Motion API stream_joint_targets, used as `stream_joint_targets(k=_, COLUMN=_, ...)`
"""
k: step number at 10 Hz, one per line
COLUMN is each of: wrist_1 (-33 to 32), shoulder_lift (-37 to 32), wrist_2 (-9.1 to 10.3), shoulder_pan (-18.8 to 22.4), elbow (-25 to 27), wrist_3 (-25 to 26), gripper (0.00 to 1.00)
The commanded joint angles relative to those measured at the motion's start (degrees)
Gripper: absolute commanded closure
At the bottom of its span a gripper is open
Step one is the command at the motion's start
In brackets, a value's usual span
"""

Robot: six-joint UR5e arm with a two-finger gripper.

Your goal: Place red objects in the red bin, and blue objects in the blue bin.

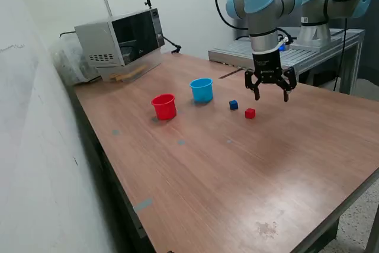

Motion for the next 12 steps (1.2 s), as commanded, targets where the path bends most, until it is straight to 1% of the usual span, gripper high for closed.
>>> stream_joint_targets(k=1, wrist_1=-0.2, shoulder_lift=1.6, wrist_2=0.12, shoulder_pan=-1.1, elbow=-1.2, wrist_3=-0.6, gripper=0.00)
stream_joint_targets(k=7, wrist_1=-0.1, shoulder_lift=2.9, wrist_2=0.12, shoulder_pan=-2.8, elbow=-1.8, wrist_3=-1.7, gripper=0.00)
stream_joint_targets(k=10, wrist_1=-0.1, shoulder_lift=3.1, wrist_2=0.03, shoulder_pan=-3.5, elbow=-1.8, wrist_3=-3.4, gripper=0.00)
stream_joint_targets(k=12, wrist_1=-0.1, shoulder_lift=3.2, wrist_2=0.03, shoulder_pan=-3.9, elbow=-1.9, wrist_3=-3.5, gripper=0.00)
